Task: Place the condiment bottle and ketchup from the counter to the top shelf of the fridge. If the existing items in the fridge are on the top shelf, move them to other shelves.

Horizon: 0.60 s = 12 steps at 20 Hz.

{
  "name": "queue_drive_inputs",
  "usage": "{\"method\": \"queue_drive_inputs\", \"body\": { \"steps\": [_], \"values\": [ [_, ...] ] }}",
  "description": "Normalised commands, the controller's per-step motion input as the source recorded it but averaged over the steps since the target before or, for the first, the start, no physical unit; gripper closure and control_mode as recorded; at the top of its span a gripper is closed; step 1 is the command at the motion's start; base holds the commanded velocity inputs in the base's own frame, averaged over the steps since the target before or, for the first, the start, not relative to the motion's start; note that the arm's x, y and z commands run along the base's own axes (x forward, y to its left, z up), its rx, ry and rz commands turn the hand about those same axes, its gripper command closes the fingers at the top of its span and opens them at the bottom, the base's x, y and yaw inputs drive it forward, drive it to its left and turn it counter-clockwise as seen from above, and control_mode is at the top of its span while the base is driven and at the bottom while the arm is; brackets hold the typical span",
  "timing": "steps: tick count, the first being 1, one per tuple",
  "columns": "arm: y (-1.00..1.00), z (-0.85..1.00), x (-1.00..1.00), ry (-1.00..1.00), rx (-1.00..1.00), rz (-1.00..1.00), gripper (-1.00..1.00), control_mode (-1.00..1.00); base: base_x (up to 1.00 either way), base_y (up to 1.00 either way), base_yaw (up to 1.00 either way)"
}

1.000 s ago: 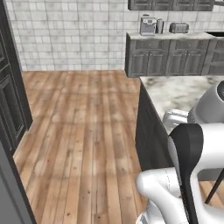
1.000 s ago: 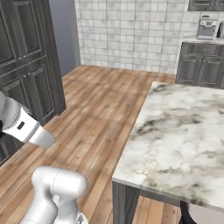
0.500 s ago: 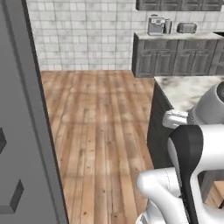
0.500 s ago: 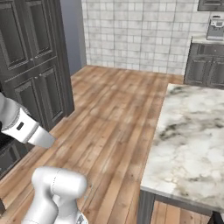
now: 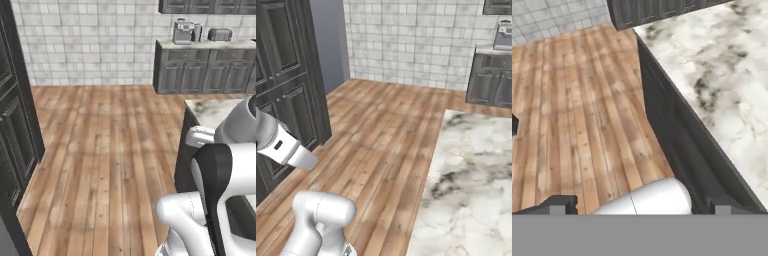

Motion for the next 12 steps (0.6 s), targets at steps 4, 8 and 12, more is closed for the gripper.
{"method": "queue_drive_inputs", "body": {
  "steps": [4, 8, 12],
  "values": [
    [0.00, 0.00, 0.00, 0.00, 0.00, 0.00, -1.00, 1.00, 1.00, -0.19, 0.00],
    [0.00, 0.00, 0.00, 0.00, 0.00, 0.00, -1.00, 1.00, 1.00, -0.15, 0.00],
    [0.00, 0.00, 0.00, 0.00, 0.00, 0.00, -1.00, 1.00, 1.00, -0.24, 0.00]
  ]
}}
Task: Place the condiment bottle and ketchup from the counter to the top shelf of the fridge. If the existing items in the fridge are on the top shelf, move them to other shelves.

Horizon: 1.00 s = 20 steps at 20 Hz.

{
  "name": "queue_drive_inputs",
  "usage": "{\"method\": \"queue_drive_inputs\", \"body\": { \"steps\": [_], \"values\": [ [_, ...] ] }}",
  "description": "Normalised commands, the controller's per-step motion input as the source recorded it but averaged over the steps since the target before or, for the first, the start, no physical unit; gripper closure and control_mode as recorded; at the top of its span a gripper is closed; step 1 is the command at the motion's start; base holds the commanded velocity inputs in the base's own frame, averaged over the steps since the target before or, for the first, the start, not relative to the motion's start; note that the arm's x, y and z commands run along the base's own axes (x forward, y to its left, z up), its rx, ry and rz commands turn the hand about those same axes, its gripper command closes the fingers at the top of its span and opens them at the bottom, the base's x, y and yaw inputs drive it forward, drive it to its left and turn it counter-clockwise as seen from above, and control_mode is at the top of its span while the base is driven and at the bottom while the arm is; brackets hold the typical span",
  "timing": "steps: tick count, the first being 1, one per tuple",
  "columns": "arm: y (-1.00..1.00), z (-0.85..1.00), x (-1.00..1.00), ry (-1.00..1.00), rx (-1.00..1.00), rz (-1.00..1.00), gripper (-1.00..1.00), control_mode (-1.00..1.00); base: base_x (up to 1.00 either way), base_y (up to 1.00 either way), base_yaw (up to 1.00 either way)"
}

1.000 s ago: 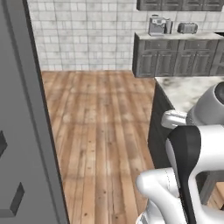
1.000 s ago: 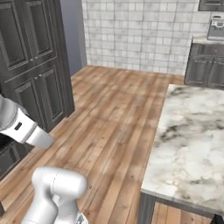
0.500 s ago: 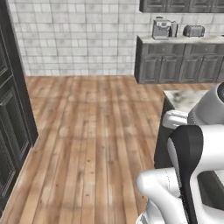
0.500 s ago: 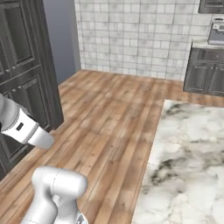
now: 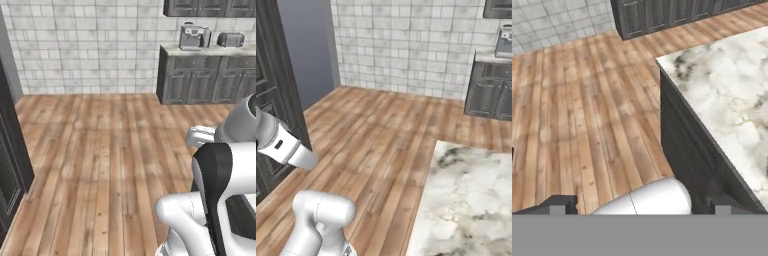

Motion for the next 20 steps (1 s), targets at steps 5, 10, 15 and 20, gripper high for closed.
{"method": "queue_drive_inputs", "body": {
  "steps": [5, 10, 15, 20],
  "values": [
    [0.00, 0.00, 0.00, 0.00, 0.00, 0.00, -1.00, 1.00, 1.00, -0.20, 0.00],
    [0.00, 0.00, 0.00, 0.00, 0.00, 0.00, -1.00, 1.00, 1.00, -0.15, 0.00],
    [0.00, 0.00, 0.00, 0.00, 0.00, 0.00, -1.00, 1.00, 1.00, -0.18, 0.00],
    [0.00, 0.00, 0.00, 0.00, 0.00, 0.00, -1.00, 1.00, 1.00, -0.13, -0.02]
  ]
}}
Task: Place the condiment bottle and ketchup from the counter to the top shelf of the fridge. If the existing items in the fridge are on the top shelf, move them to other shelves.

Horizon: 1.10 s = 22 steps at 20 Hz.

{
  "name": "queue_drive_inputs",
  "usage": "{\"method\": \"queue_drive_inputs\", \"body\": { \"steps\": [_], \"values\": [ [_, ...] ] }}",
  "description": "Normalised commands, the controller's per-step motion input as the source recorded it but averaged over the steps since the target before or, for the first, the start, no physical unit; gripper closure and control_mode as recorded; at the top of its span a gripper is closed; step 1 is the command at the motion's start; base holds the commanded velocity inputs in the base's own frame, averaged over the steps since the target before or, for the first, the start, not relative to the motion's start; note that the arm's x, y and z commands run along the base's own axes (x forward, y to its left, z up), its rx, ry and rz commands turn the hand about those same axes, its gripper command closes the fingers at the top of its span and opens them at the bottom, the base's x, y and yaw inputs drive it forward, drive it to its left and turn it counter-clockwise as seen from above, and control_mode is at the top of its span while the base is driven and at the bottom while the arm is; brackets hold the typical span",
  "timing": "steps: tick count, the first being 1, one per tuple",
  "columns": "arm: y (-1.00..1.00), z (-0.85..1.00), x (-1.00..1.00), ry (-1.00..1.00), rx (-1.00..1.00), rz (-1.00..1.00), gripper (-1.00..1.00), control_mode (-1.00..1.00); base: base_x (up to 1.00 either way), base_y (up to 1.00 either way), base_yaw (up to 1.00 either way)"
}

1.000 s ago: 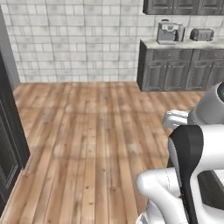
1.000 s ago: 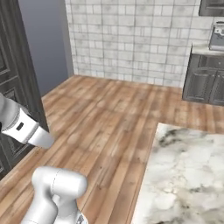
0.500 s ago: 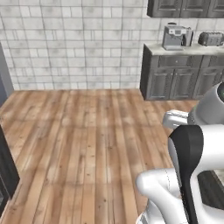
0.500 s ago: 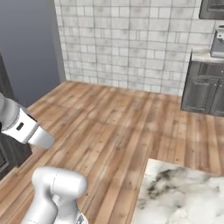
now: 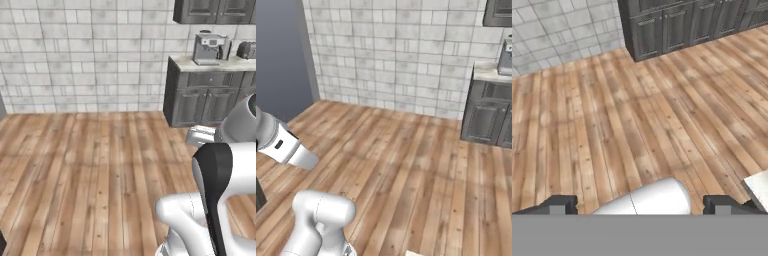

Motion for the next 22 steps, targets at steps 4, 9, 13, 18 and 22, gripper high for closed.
{"method": "queue_drive_inputs", "body": {
  "steps": [4, 9, 13, 18, 22],
  "values": [
    [0.00, 0.00, 0.00, 0.00, 0.00, 0.00, -1.00, 1.00, 1.00, -0.03, -0.12],
    [0.00, 0.00, 0.00, 0.00, 0.00, 0.00, -1.00, 1.00, 1.00, 0.00, -0.36],
    [0.00, 0.00, 0.00, 0.00, 0.00, 0.00, -1.00, 1.00, 0.92, 0.00, -0.52],
    [0.00, 0.00, 0.00, 0.00, 0.00, 0.00, -1.00, 1.00, 0.54, 0.00, -0.62],
    [0.00, 0.00, 0.00, 0.00, 0.00, 0.00, -1.00, 1.00, 0.48, 0.00, -0.65]
  ]
}}
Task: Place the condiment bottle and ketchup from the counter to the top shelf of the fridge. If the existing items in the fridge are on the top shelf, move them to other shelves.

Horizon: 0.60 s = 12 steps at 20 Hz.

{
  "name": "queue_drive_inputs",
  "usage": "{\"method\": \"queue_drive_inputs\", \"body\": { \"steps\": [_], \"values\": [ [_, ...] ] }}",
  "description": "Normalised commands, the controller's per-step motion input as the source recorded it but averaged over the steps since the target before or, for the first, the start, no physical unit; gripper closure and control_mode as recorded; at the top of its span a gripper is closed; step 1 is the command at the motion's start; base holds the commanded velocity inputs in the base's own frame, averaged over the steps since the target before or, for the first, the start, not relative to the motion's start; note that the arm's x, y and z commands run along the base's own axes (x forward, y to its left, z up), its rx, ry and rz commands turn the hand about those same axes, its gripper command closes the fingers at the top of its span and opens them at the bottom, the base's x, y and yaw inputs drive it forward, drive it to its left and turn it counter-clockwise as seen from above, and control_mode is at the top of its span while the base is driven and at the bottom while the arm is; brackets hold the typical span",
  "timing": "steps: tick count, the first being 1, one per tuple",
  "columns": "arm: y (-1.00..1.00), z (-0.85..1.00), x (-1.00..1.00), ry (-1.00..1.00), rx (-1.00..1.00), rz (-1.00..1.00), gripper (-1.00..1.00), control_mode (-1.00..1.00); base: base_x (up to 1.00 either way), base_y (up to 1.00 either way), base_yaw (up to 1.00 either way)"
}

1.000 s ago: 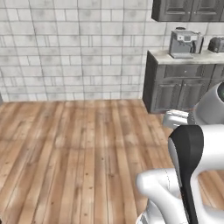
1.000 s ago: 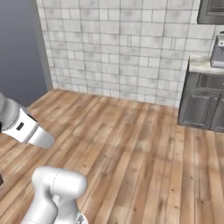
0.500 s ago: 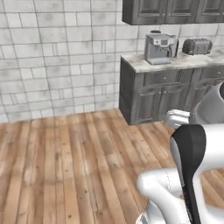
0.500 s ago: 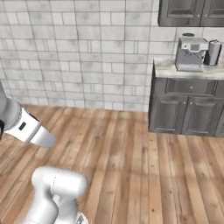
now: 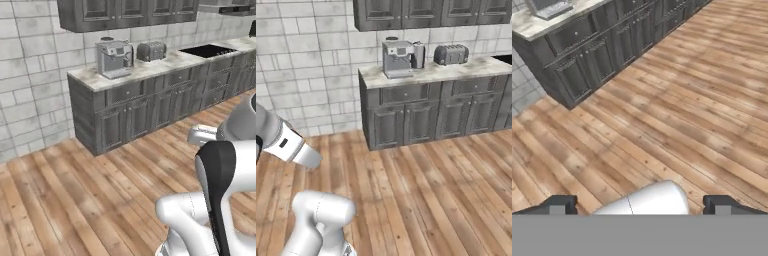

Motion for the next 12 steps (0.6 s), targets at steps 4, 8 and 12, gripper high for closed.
{"method": "queue_drive_inputs", "body": {
  "steps": [4, 8, 12],
  "values": [
    [0.00, 0.00, 0.00, 0.00, 0.00, 0.00, -1.00, 1.00, 0.42, 0.00, -0.63],
    [0.00, 0.00, 0.00, 0.00, 0.00, 0.00, -1.00, 1.00, 0.46, 0.00, -0.64],
    [0.00, 0.00, 0.00, 0.00, 0.00, 0.00, -1.00, 1.00, 0.42, 0.00, -0.66]
  ]
}}
